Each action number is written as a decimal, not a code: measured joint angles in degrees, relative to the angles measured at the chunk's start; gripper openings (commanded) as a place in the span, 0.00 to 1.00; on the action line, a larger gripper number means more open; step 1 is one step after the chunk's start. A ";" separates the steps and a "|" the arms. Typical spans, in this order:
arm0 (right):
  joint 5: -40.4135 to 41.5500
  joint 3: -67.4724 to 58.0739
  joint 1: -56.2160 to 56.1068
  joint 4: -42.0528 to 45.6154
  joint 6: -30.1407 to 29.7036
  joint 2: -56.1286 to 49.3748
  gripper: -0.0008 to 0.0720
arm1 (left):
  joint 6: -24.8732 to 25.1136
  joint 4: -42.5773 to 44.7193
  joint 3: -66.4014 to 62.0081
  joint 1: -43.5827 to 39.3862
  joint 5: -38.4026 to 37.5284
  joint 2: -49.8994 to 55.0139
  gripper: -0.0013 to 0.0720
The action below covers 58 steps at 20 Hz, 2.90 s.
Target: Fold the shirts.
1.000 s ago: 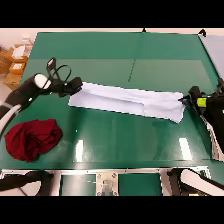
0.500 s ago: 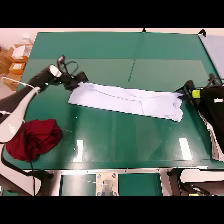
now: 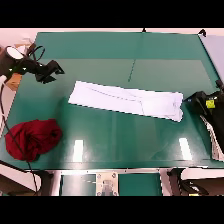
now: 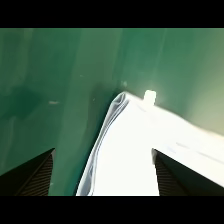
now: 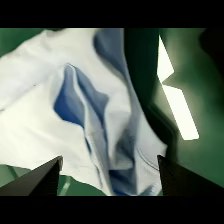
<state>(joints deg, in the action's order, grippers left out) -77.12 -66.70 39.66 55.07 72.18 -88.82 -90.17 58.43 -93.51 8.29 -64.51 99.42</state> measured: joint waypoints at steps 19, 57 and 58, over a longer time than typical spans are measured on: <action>-2.21 -9.94 -7.15 -9.18 -15.63 -19.12 0.04 | 6.67 -7.52 -0.68 -0.63 -4.68 0.13 0.98; -20.22 -43.78 -33.40 -14.53 10.56 -7.98 0.04 | 13.00 -15.23 -22.53 -27.67 -4.42 16.74 0.05; -18.29 -43.74 -35.98 -14.60 11.56 -7.98 0.04 | 12.31 -11.39 -22.95 -25.18 -8.48 15.02 0.05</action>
<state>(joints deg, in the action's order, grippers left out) -95.42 -110.43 3.68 40.47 83.74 -96.79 -77.87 47.05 -116.46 -16.88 -72.99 114.43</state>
